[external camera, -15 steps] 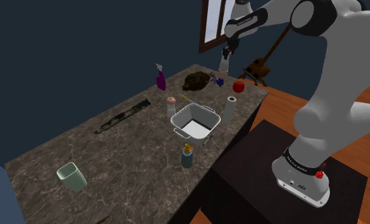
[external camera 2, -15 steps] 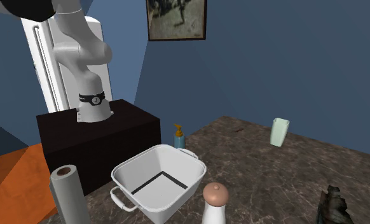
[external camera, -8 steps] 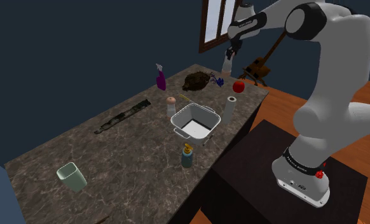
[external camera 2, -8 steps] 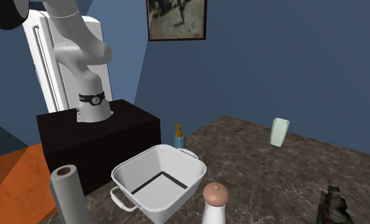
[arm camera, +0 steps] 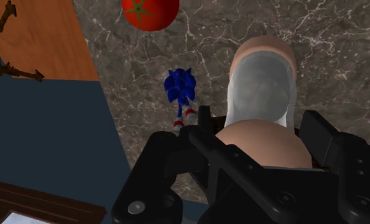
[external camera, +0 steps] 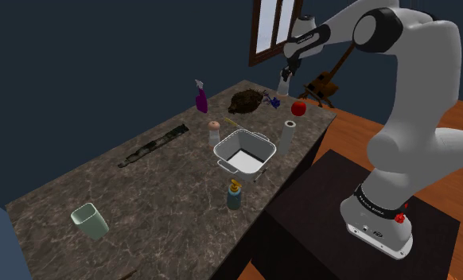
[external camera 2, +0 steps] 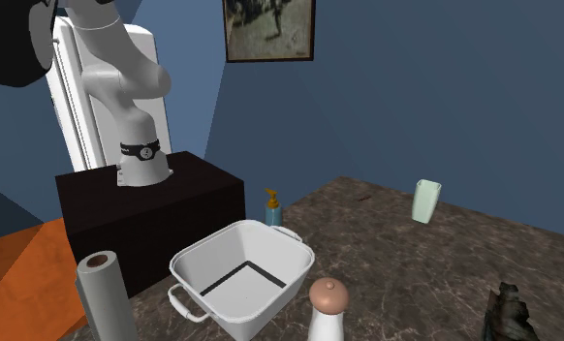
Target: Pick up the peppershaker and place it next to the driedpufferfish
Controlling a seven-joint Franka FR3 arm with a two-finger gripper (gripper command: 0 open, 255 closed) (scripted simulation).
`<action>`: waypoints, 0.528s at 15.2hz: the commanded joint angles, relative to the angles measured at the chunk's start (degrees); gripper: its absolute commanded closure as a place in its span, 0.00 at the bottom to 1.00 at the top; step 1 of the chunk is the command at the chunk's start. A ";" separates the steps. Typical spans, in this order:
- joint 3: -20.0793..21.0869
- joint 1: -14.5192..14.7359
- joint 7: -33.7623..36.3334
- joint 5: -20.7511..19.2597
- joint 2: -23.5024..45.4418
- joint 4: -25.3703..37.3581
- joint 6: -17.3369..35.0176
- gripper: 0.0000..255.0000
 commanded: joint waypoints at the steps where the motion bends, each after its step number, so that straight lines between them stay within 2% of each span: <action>1: -0.19 0.09 0.30 -0.27 0.86 -0.29 1.18 1.00; 8: -0.88 0.44 1.35 -1.17 3.67 -1.23 4.91 1.00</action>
